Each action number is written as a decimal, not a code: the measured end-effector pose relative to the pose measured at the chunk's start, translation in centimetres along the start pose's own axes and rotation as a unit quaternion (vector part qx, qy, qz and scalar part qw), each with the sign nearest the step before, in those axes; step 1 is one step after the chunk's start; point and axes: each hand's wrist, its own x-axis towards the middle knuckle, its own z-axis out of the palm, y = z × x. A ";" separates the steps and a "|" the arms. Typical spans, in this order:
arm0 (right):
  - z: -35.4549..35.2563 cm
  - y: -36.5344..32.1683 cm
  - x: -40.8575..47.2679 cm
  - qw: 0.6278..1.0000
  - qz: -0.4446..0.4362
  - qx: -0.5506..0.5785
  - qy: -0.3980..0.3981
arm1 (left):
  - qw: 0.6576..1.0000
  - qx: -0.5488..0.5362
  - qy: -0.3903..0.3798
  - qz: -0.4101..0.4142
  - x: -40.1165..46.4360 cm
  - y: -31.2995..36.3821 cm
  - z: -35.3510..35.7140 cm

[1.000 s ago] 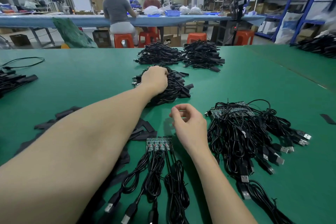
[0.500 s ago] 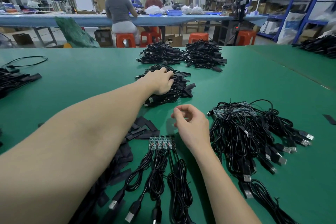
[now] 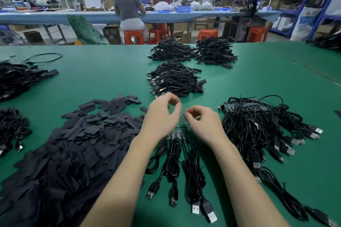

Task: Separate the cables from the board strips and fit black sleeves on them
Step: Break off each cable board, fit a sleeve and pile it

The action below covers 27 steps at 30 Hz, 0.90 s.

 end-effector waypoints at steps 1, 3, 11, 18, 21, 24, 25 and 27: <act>-0.4 -0.2 -0.3 0.997 -0.008 -0.067 -0.038 | 1.000 -0.005 -0.002 -0.010 -0.4 -0.2 -0.2; -1.3 -0.6 -0.6 0.982 -0.005 -0.157 -0.108 | 0.999 -0.023 0.000 -0.025 -0.4 -0.2 -0.6; -4.4 -0.5 -1.3 0.944 0.066 0.225 -0.230 | 0.972 -0.186 -0.109 -0.093 -0.4 0.9 -1.7; -3.9 -0.1 -1.4 0.834 0.162 0.488 -0.200 | 0.852 -0.435 -0.210 -0.203 -1.0 0.9 -2.3; -3.9 -0.1 -1.3 0.829 0.174 0.493 -0.199 | 0.831 -0.469 -0.202 -0.219 -1.1 1.1 -2.0; -3.8 -0.2 -1.3 0.825 0.184 0.497 -0.196 | 0.827 -0.478 -0.198 -0.222 -1.2 1.2 -2.1; -3.7 -0.2 -1.3 0.821 0.190 0.503 -0.194 | 0.829 -0.475 -0.196 -0.221 -1.2 1.2 -2.0; -3.6 -0.4 -1.4 0.807 0.202 0.520 -0.193 | 0.828 -0.478 -0.197 -0.218 -1.2 1.4 -2.0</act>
